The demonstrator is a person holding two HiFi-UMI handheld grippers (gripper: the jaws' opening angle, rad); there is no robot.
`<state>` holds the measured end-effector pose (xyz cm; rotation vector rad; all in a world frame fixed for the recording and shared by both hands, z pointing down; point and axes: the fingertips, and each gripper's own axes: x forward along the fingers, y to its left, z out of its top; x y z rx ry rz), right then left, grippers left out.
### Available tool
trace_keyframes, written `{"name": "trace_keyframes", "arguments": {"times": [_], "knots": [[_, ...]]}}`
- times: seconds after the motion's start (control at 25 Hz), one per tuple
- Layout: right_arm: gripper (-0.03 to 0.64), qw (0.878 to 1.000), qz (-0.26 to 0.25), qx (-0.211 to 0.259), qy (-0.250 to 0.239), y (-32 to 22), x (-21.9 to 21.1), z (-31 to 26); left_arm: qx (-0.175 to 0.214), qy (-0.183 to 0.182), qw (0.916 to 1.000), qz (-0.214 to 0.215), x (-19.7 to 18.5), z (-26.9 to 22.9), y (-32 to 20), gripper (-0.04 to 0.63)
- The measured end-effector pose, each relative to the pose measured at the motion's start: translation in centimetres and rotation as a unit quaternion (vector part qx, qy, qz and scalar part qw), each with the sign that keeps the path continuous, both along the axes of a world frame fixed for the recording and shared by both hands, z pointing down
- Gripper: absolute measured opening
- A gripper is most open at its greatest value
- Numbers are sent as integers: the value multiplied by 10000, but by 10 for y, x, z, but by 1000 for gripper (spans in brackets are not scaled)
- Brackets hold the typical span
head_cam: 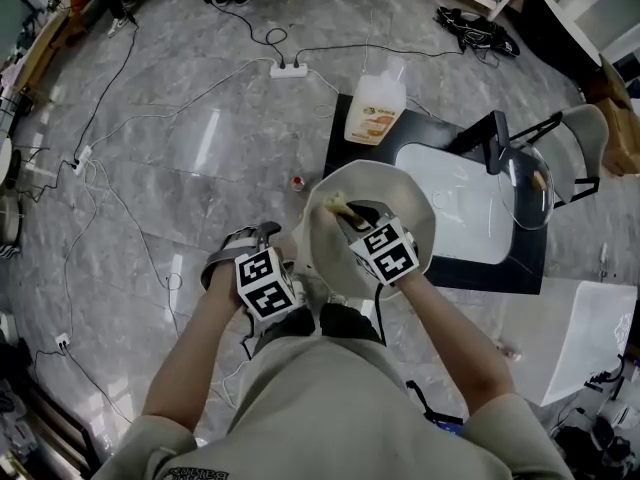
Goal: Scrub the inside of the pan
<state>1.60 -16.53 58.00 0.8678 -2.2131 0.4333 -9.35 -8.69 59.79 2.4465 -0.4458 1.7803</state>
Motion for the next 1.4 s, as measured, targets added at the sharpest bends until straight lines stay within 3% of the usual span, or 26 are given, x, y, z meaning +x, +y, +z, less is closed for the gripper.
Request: {"name": "trace_keyframes", "arguments": {"times": [0.08, 0.2, 0.4, 0.56, 0.76, 0.92, 1.12, 1.4], "knots": [[100, 9995, 223, 158, -151, -3, 8, -20, -8, 608, 9978, -250, 11, -25, -1, 327], [100, 9964, 506, 466, -485, -8, 17, -56, -23, 1423, 9878, -632, 18, -60, -7, 325], [100, 9859, 624, 1191, -994, -11, 22, -128, -1, 2240, 9682, -1117, 17, -114, -22, 296], [100, 9766, 637, 1643, -1234, -9, 25, -181, 441, 2555, 9586, -1174, 19, -156, -35, 277], [100, 9655, 750, 2063, -1400, -1, 35, -235, 1071, 2795, 9463, -1222, 24, -201, -51, 195], [100, 9549, 788, 2409, -1547, 7, 43, -272, 1510, 3055, 9315, -1269, 26, -238, -57, 173], [98, 9420, 803, 2745, -1757, 20, 49, -315, 2189, 3533, 9024, -1136, 28, -294, -60, 106], [101, 9282, 934, 3012, -1974, 36, 66, -356, 2779, 4040, 8604, -1389, 33, -348, -62, 72]]}}
